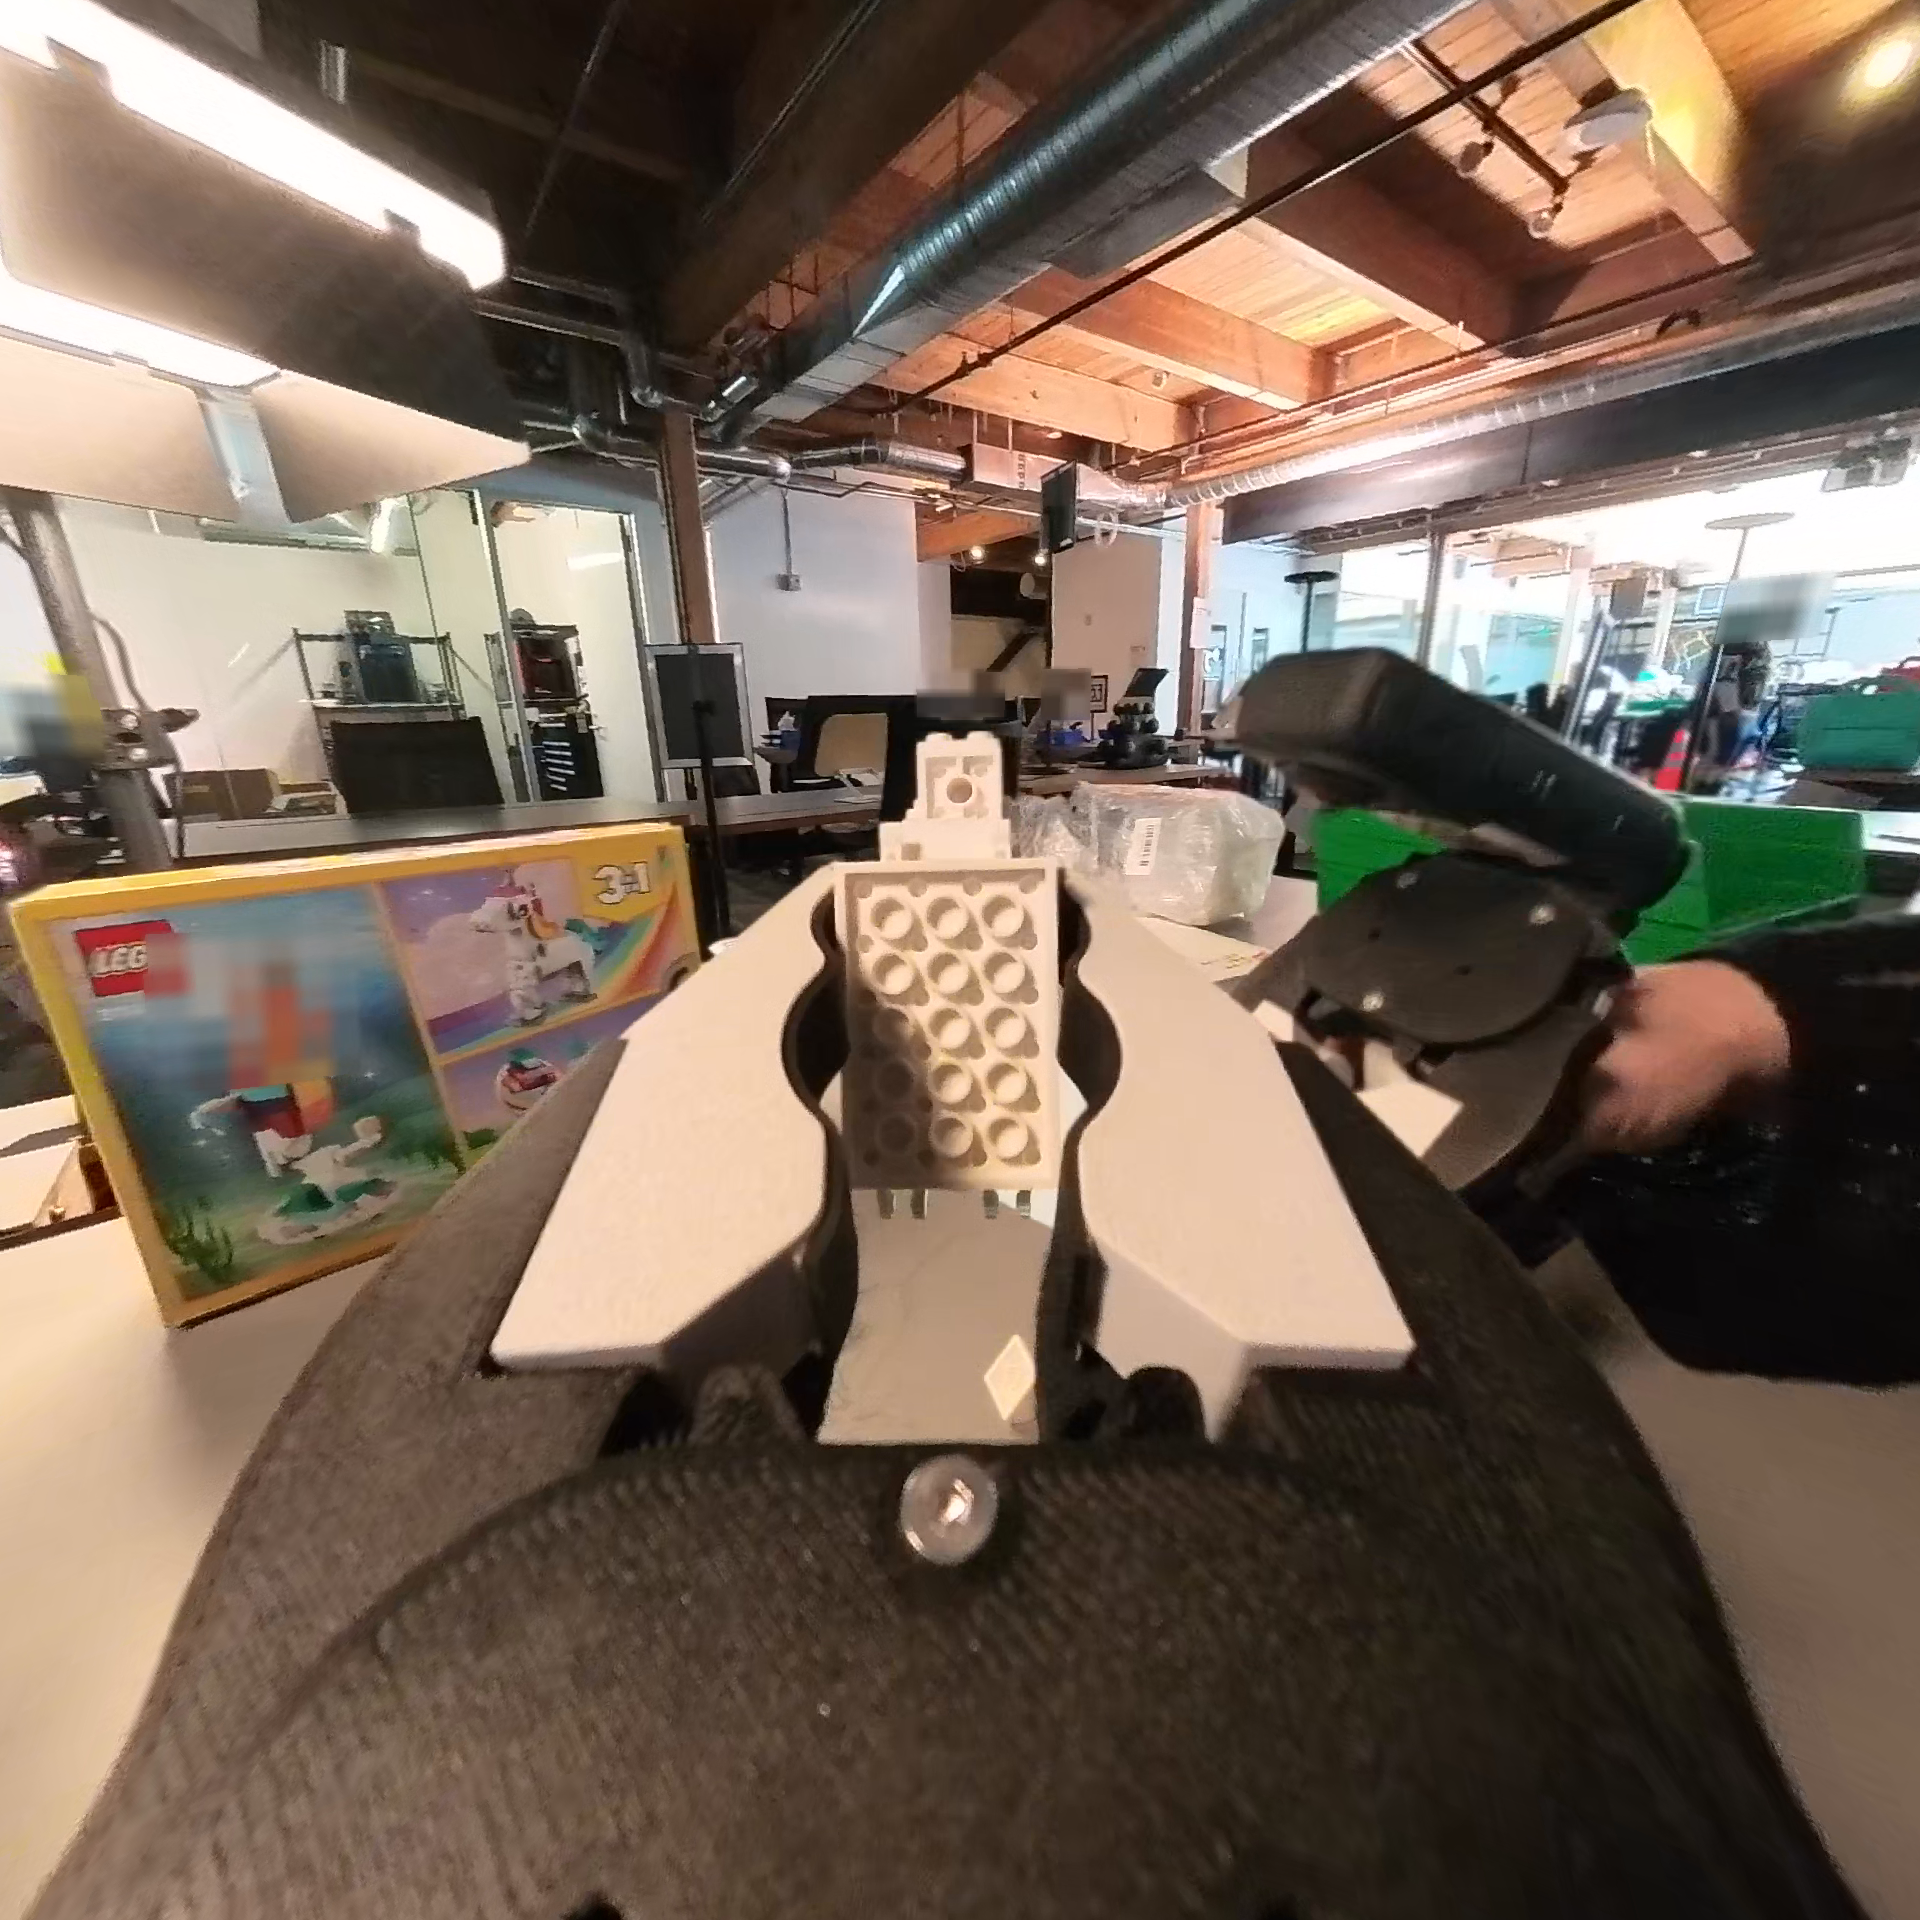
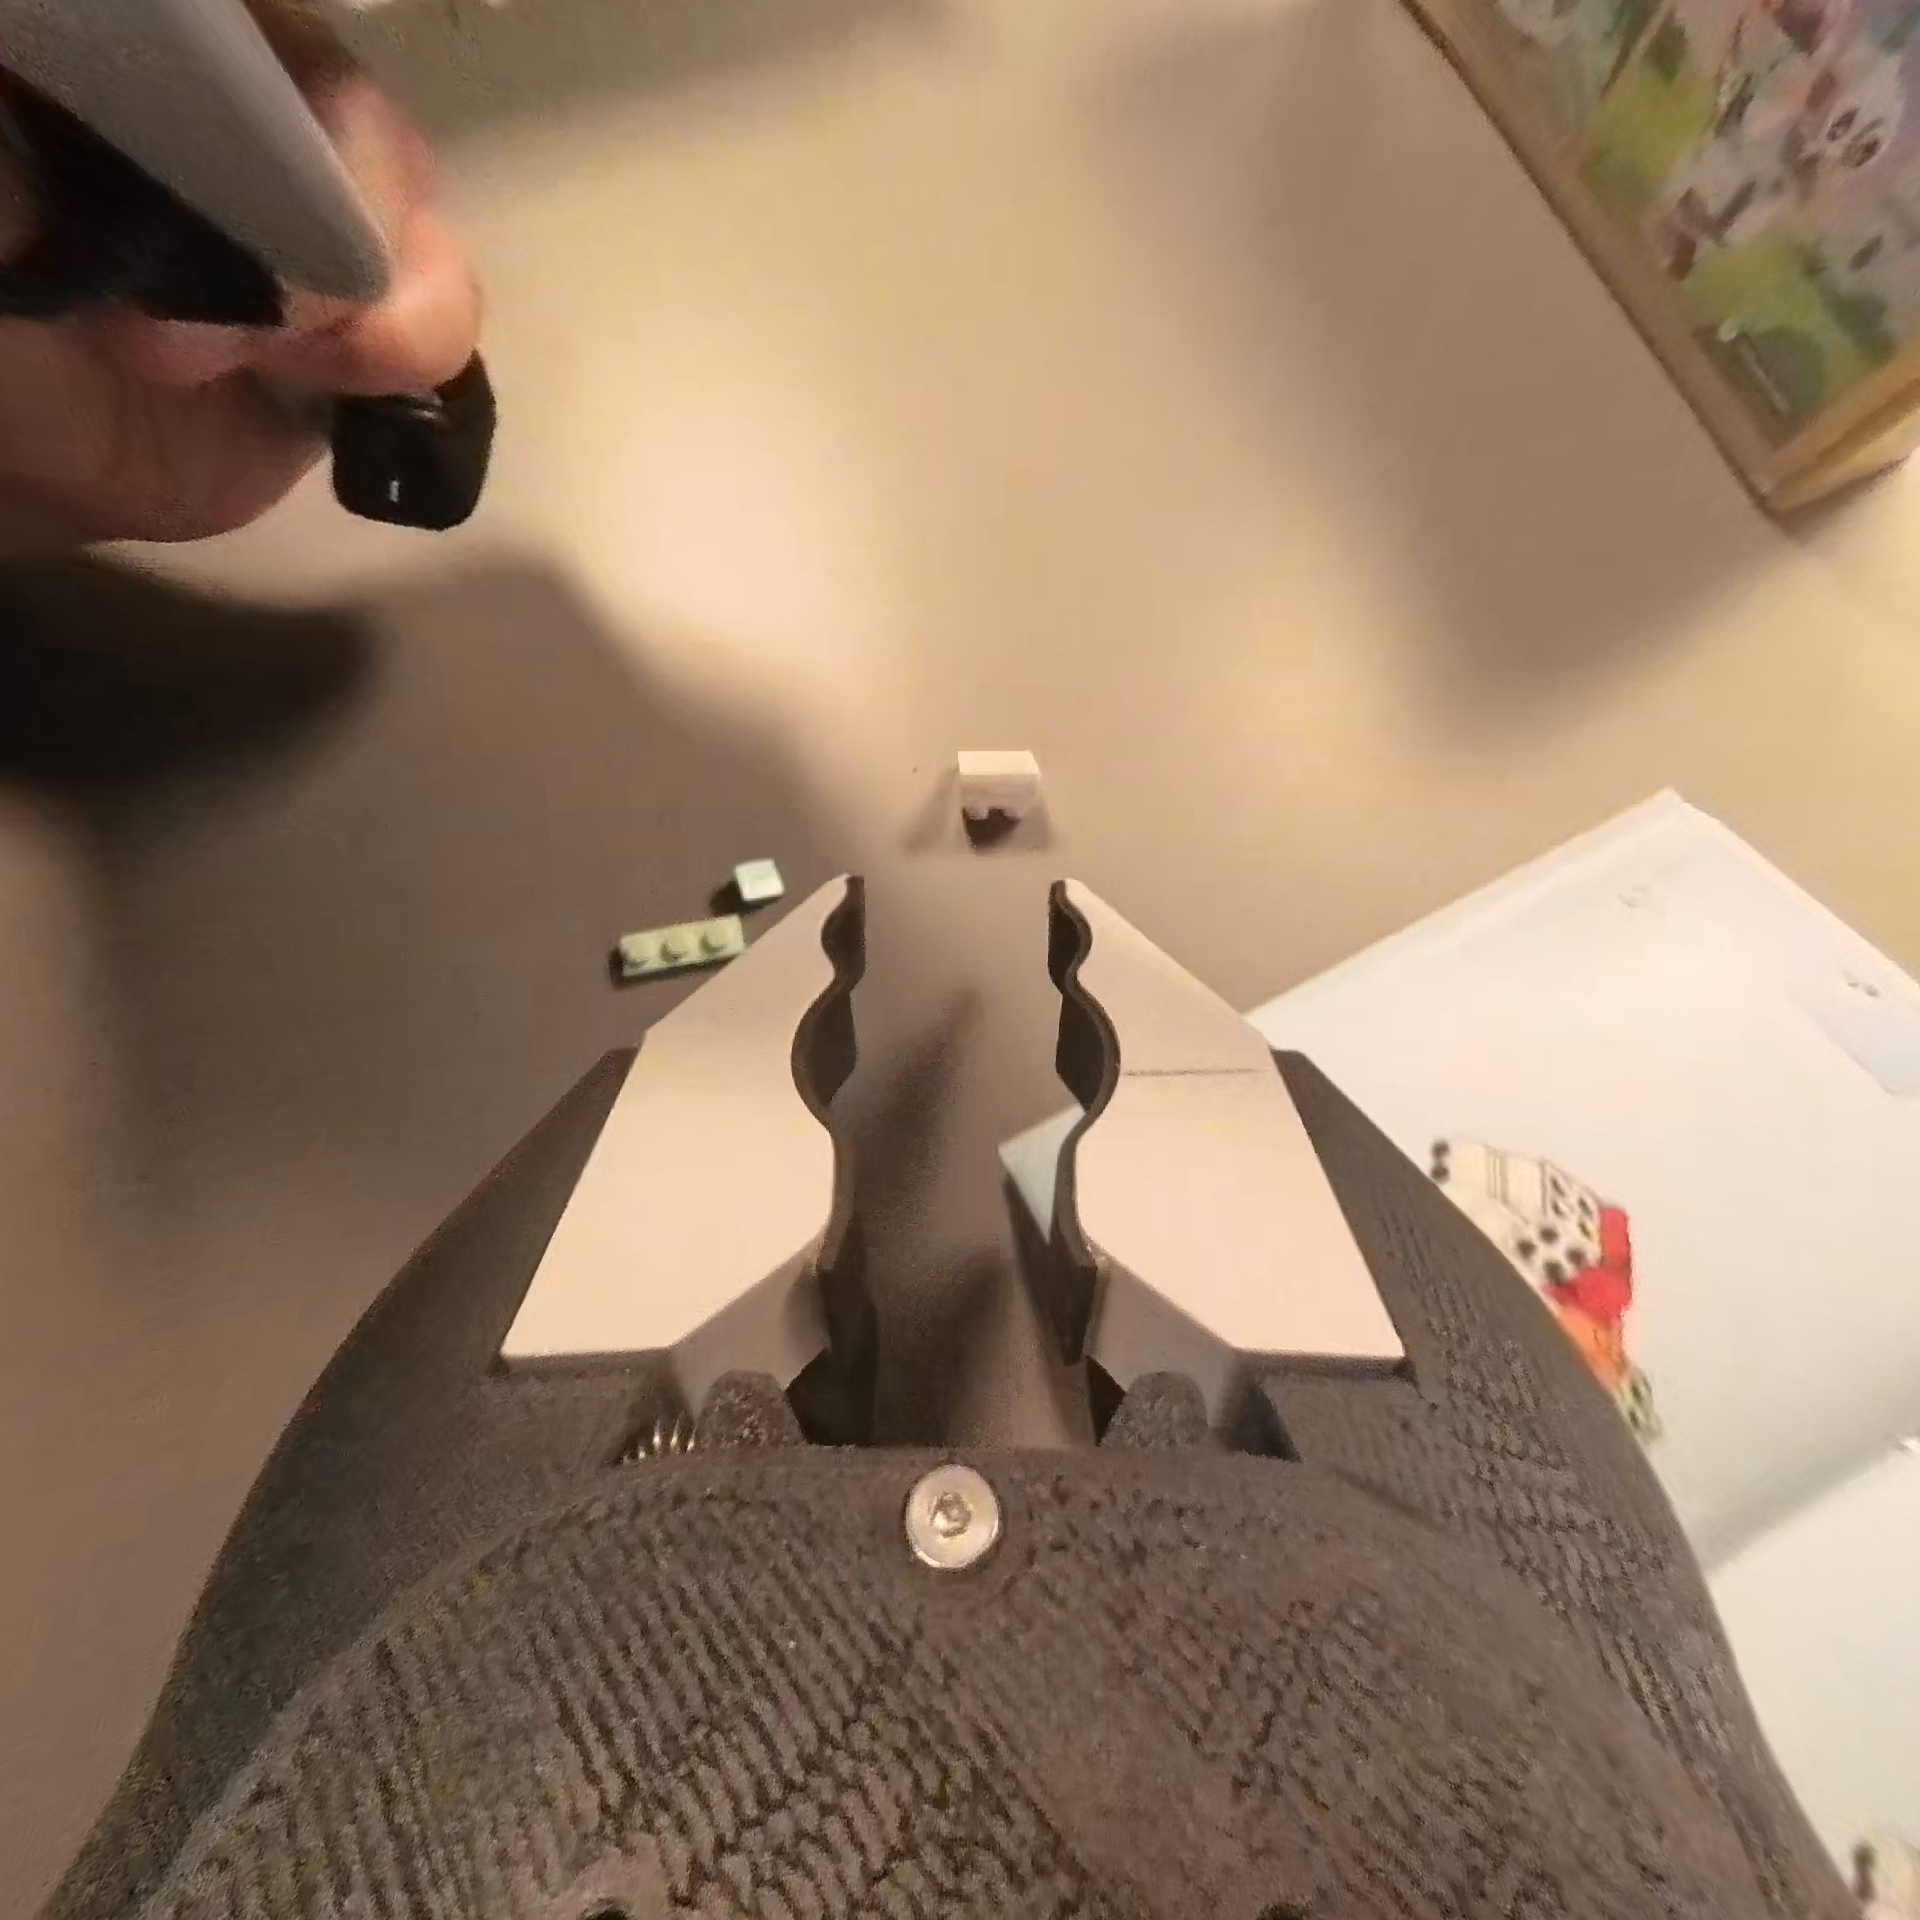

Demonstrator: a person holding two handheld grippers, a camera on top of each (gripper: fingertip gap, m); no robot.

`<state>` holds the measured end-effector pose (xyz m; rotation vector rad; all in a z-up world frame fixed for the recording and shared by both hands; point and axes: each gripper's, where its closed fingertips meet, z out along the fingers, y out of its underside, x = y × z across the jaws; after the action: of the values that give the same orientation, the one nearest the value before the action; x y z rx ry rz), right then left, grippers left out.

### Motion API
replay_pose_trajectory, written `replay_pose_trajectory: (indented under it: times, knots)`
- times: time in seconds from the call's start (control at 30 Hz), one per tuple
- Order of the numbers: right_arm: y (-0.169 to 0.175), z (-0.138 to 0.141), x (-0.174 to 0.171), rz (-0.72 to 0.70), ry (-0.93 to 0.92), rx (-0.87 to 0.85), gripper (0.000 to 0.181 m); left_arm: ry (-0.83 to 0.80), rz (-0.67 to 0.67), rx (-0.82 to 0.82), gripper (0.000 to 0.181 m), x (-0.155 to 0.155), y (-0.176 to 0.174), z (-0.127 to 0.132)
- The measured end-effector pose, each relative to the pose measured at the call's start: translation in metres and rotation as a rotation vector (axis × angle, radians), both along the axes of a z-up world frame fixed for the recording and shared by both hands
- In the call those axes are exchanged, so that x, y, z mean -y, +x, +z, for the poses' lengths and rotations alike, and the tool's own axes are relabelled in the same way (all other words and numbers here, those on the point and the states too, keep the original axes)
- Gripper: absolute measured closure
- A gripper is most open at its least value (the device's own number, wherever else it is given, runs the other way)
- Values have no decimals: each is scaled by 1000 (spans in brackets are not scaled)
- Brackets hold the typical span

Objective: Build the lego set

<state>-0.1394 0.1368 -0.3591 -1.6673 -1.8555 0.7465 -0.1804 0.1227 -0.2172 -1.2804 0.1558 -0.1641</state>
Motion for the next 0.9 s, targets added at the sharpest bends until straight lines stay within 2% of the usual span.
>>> replay_pose_trajectory:
  times: [0.03,0.1,0.27,0.33,0.47,0.53,0.6,0.67,0.73,0.8,0.9]
  knots:
    - [-5,-3,-1,5,24,1,146,-1,6,5,145,0,-3,0]
    - [-13,-6,-5,25,80,-6,148,-5,12,17,145,-1,-7,-1]
    - [-23,-13,-4,82,62,7,155,-15,6,21,145,-3,-7,-3]
    - [-26,-13,-3,104,73,-5,166,-17,-1,14,145,-4,-5,-4]
    - [-14,-2,-4,161,248,-13,166,-18,-9,13,145,-3,-3,-4]
    - [7,11,-5,267,520,-9,166,-15,-17,21,145,-2,-2,-2]
    - [35,21,-9,455,949,51,166,-17,-31,24,145,-2,2,-2]
    - [61,25,-11,698,1408,167,166,-21,-48,18,145,-2,7,-3]
    - [80,23,-7,950,1771,280,166,-27,-67,6,145,-3,13,-5]
    - [93,15,4,1161,1938,313,166,-35,-83,-13,145,-4,20,-8]
    - [104,1,19,1376,1989,294,165,-40,-94,-51,145,-4,27,-11]
